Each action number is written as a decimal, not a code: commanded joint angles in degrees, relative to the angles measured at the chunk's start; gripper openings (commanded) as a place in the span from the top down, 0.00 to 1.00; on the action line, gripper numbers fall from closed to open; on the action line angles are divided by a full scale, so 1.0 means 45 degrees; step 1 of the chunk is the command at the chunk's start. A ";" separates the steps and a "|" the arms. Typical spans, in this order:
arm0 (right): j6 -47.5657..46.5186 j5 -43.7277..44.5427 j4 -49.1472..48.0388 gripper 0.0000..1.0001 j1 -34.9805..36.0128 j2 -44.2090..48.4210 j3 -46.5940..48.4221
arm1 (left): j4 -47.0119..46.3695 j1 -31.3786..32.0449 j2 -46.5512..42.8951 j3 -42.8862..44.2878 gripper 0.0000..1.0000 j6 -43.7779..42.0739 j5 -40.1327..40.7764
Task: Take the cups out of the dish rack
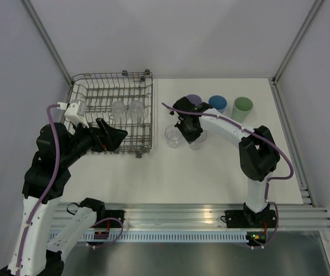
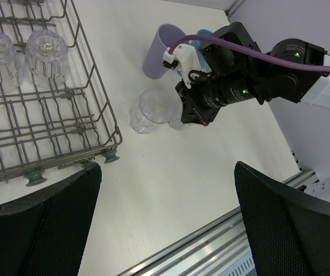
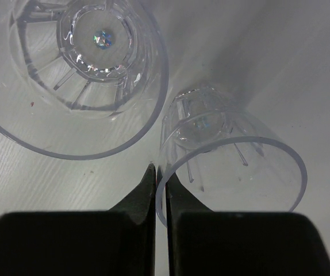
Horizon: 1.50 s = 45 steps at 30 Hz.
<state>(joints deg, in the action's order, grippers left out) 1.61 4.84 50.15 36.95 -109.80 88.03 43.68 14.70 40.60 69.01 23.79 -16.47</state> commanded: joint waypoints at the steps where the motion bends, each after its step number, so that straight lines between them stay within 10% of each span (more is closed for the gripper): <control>1: -0.0181 -0.0040 -0.0129 0.95 -0.0047 -0.0054 0.0594 | -0.0117 -0.0005 -0.0115 -0.0024 0.00 -0.0619 0.0183; 22: -0.0084 -0.0021 0.0222 0.51 -0.0047 0.2210 0.0633 | 0.0098 -0.0005 0.1016 -0.0141 0.00 -0.0112 0.1996; 25: -0.0025 -0.0060 0.0301 0.35 -0.0047 0.2952 0.0575 | 0.0176 -0.0005 0.1523 -0.0082 0.00 0.0200 0.2718; 26: 0.0052 -0.0080 0.0301 0.03 -0.0028 0.3380 0.0536 | 0.0176 -0.0005 0.1660 -0.0082 0.00 0.0259 0.2858; 45: 0.2632 -0.2460 -0.6868 0.02 -0.0066 1.2699 -0.6358 | -0.1111 0.0933 0.7905 0.1302 0.00 0.3170 0.9945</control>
<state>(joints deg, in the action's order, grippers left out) 10.57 -2.44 26.57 36.88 -54.24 61.32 43.05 18.63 72.18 71.00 34.76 19.99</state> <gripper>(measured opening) 0.978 0.993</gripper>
